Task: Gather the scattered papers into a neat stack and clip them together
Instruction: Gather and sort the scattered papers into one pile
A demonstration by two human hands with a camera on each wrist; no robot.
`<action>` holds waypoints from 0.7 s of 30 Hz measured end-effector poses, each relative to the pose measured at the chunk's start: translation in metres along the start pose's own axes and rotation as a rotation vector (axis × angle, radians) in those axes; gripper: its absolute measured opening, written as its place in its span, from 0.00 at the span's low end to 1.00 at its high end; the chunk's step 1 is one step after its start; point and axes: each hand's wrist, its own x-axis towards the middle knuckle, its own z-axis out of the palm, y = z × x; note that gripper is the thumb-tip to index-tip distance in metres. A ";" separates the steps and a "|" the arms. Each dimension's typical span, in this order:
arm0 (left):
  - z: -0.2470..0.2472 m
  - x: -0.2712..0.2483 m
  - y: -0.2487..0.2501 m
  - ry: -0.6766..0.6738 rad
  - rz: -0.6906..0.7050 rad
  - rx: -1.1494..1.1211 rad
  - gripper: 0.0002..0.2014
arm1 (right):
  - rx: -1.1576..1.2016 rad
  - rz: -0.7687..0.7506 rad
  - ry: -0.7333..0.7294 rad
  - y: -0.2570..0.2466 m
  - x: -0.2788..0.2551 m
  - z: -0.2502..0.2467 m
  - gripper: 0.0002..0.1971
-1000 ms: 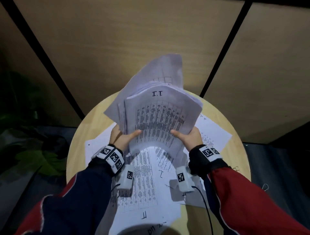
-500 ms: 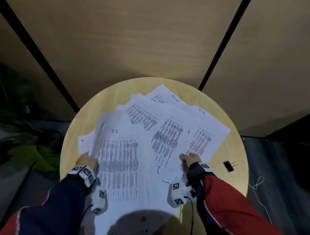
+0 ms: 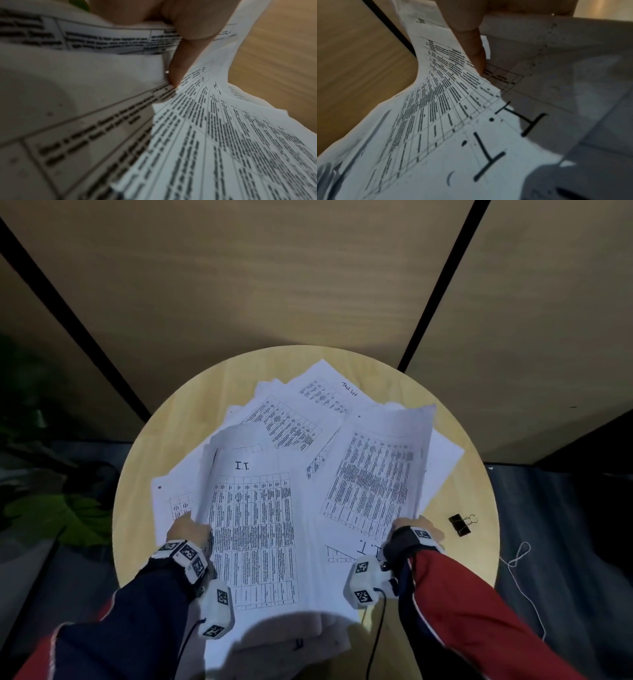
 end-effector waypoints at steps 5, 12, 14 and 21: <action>0.009 -0.005 0.007 0.016 0.000 -0.026 0.16 | -0.033 -0.034 -0.017 -0.020 -0.006 0.004 0.28; 0.014 -0.013 0.008 0.021 -0.022 -0.063 0.18 | 0.238 -0.037 -0.167 -0.009 0.005 -0.003 0.30; 0.015 -0.014 0.007 0.013 -0.020 -0.066 0.18 | 0.123 -0.071 -0.244 -0.014 0.003 -0.006 0.08; 0.010 -0.020 0.011 -0.035 -0.017 -0.049 0.23 | 0.029 -0.388 0.039 -0.052 -0.027 -0.032 0.10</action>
